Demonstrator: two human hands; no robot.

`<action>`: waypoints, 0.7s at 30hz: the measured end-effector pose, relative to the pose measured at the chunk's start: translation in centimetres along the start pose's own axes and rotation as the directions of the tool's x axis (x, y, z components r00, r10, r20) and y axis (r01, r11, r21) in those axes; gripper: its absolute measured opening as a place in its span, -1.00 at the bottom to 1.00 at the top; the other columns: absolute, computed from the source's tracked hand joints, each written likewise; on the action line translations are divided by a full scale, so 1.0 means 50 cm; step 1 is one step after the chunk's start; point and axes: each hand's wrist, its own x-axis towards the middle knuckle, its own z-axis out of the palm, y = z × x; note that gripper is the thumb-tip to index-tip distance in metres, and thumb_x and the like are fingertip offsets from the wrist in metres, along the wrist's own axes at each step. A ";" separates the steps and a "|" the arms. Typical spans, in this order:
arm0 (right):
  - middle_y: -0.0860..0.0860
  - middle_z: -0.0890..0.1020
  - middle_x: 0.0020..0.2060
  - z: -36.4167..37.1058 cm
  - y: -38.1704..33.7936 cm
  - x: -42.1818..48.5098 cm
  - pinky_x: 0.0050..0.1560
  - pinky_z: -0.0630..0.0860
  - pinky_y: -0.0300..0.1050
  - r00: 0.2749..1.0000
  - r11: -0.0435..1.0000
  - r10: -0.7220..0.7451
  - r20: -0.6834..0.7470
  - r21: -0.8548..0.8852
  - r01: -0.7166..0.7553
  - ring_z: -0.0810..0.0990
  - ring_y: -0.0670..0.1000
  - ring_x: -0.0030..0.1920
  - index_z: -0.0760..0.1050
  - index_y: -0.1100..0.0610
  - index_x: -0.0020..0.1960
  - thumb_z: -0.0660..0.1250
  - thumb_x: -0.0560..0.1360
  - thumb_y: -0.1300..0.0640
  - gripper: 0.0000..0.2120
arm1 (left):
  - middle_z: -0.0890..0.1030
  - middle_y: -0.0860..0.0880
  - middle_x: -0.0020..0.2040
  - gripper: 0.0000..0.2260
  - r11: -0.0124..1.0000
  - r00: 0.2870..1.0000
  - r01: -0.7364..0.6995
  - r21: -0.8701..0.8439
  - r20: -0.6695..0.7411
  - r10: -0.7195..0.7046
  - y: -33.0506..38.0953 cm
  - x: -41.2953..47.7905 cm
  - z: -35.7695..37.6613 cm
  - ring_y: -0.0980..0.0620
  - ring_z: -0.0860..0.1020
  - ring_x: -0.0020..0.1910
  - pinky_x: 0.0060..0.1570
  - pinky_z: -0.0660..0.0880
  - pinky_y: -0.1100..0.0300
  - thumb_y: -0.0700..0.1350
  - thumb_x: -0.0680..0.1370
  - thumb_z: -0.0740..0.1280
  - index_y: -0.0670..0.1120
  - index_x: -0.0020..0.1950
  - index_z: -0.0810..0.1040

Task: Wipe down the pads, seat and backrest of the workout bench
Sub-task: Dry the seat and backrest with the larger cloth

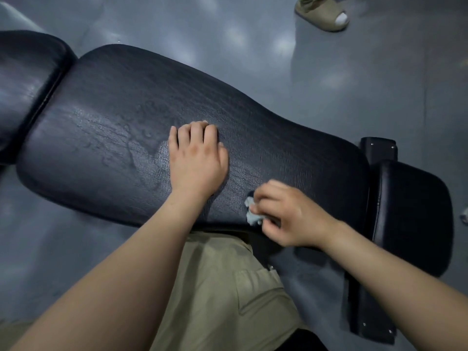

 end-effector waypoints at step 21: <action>0.06 0.59 -0.02 -0.014 0.042 -0.028 -0.11 0.50 0.02 0.959 0.985 0.158 -0.238 -0.038 -0.171 0.48 0.07 -0.12 0.65 0.23 -0.03 0.35 0.42 0.32 -0.84 | 0.49 -0.13 0.19 -0.70 0.991 0.993 -0.066 -0.119 0.085 0.077 0.090 0.066 0.004 -0.22 0.40 0.23 0.28 0.30 -0.19 -0.04 0.46 0.17 -0.11 0.12 0.49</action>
